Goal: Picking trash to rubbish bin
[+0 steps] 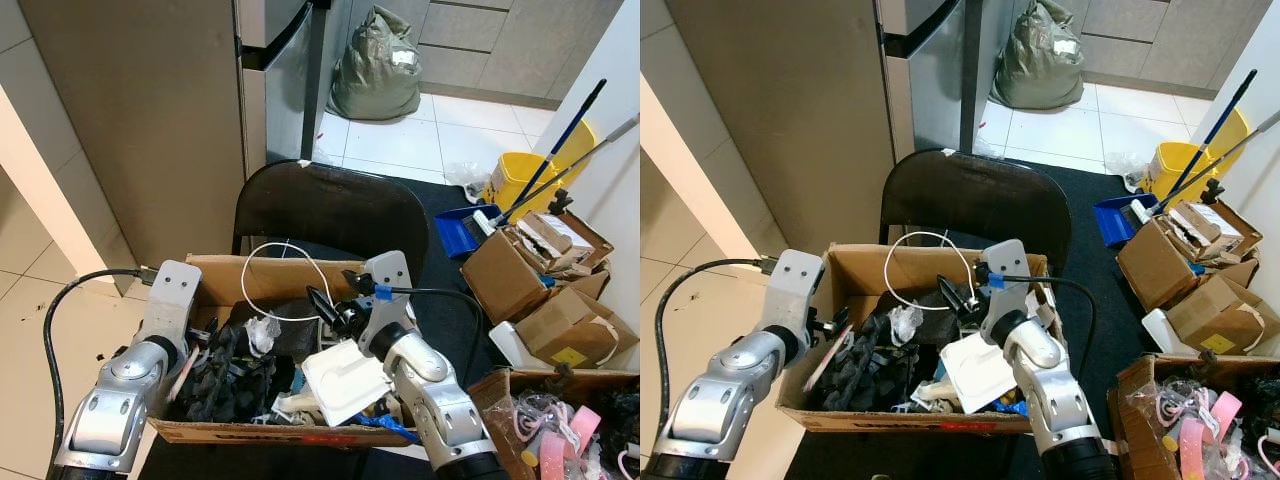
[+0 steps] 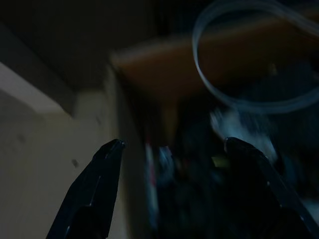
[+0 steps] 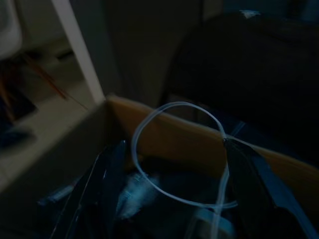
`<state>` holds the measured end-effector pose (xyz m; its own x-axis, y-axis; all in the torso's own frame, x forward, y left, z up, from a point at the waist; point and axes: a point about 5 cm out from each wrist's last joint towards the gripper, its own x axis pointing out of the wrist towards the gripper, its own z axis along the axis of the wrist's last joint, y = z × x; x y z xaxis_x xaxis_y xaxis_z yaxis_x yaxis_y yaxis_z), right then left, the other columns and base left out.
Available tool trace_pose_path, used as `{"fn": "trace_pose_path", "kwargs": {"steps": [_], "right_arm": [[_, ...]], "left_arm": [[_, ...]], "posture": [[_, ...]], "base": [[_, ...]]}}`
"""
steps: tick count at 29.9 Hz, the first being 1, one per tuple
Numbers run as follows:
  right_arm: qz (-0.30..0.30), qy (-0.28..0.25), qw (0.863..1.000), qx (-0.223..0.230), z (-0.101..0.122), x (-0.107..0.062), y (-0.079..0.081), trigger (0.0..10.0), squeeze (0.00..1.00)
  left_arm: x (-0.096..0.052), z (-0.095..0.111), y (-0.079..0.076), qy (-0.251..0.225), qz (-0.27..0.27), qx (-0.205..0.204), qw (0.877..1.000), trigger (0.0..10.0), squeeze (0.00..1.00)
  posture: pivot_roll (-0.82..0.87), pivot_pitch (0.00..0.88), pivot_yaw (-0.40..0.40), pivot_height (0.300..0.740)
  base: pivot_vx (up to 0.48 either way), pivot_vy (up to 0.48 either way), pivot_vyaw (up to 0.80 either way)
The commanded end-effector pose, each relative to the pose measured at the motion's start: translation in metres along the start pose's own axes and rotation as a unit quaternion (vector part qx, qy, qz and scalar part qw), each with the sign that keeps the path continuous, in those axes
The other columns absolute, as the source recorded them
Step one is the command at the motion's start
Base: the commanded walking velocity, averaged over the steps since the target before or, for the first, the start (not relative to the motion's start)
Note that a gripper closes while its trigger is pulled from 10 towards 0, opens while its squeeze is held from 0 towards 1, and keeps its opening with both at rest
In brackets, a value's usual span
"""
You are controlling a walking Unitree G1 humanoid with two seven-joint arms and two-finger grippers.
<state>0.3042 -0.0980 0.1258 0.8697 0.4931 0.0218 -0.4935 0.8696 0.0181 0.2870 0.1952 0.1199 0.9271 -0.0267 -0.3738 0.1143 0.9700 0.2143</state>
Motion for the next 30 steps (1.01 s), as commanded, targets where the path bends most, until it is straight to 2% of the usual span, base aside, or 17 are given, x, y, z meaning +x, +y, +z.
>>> {"fn": "trace_pose_path", "kwargs": {"steps": [1, 2, 4, 6, 10, 15, 20, 30], "right_arm": [[-0.031, 0.028, 0.999, -0.019, -0.01, -0.002, -0.007, 10.0, 0.0], [-0.031, 0.028, 0.999, -0.019, -0.01, -0.002, -0.007, 10.0, 0.0], [-0.08, 0.032, 0.996, -0.017, -0.012, -0.003, -0.018, 10.0, 0.0], [-0.109, 0.023, 0.994, -0.014, -0.01, -0.005, -0.025, 10.0, 0.0], [-0.14, 0.012, 0.99, -0.004, -0.008, -0.01, -0.03, 10.0, 0.0], [-0.205, 0.007, 0.978, 0.021, -0.011, -0.021, -0.041, 10.0, 0.0], [-0.219, 0.006, 0.975, 0.034, -0.013, -0.024, -0.043, 10.0, 0.0], [-0.222, 0.015, 0.974, 0.036, -0.017, -0.027, -0.039, 10.0, 0.0]], "left_arm": [[0.001, 0.016, 0.004, -0.052, 0.023, -0.001, 0.998, 10.0, 0.0], [0.001, 0.016, 0.004, -0.052, 0.023, -0.001, 0.998, 10.0, 0.0], [0.002, 0.028, 0.008, -0.091, 0.036, -0.024, 0.995, 10.0, 0.0], [0.002, 0.037, 0.012, -0.125, 0.055, -0.029, 0.99, 10.0, 0.0], [0.003, 0.038, 0.008, -0.127, 0.05, -0.032, 0.99, 10.0, 0.0], [0.004, 0.042, -0.003, -0.139, 0.034, -0.026, 0.989, 10.0, 0.0], [0.005, 0.043, -0.006, -0.147, 0.03, -0.025, 0.988, 10.0, 0.0], [0.004, 0.04, -0.006, -0.143, 0.032, -0.027, 0.989, 10.0, 0.0]], "posture": [[0.03, 0.112, -0.018, 0.74], [0.03, 0.112, -0.018, 0.74], [0.03, 0.105, -0.016, 0.74], [0.03, 0.101, -0.013, 0.74], [0.02, 0.092, -0.007, 0.74], [0.02, 0.084, -0.003, 0.74], [0.02, 0.09, 0.002, 0.74], [0.02, 0.099, 0.006, 0.74]], "base": [[0.0, 0.0, 0.0], [0.0, 0.0, 0.0], [0.0, 0.0, 0.0], [0.0, 0.0, 0.0], [0.0, 0.0, 0.0], [0.0, 0.0, 0.0], [0.0, 0.0, 0.0], [0.0, 0.0, -0.8]]}}
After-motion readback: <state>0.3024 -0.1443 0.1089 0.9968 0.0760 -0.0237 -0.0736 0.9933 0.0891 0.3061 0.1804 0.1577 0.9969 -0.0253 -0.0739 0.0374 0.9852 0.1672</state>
